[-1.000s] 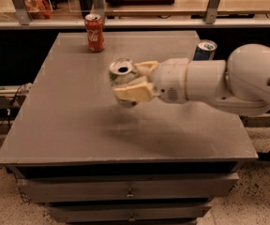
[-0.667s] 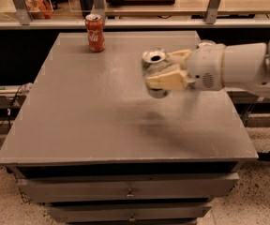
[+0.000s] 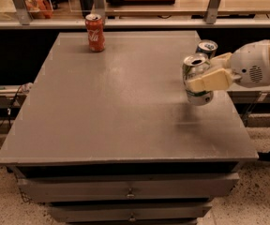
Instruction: Move 7up can near redbull can
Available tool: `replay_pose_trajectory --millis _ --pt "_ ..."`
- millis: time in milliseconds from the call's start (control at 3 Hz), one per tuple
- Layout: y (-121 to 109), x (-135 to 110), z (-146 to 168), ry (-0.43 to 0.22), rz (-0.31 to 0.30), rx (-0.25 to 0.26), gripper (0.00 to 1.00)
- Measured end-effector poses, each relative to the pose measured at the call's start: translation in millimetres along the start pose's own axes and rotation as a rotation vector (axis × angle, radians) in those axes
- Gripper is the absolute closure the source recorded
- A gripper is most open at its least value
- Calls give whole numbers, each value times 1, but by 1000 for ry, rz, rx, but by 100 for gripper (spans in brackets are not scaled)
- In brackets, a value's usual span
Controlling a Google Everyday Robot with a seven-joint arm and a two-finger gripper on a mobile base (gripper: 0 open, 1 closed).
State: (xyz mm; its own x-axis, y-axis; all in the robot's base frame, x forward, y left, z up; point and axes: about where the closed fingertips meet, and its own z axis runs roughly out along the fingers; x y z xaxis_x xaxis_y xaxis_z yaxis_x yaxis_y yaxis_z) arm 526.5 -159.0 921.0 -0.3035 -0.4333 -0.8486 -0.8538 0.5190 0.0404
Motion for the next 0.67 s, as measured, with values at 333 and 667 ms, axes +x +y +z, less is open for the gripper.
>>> replay_pose_trajectory --millis 333,667 --pt "-15 22 -18 -16 70 36 100" --pt "-34 27 -30 -74 108 96 100"
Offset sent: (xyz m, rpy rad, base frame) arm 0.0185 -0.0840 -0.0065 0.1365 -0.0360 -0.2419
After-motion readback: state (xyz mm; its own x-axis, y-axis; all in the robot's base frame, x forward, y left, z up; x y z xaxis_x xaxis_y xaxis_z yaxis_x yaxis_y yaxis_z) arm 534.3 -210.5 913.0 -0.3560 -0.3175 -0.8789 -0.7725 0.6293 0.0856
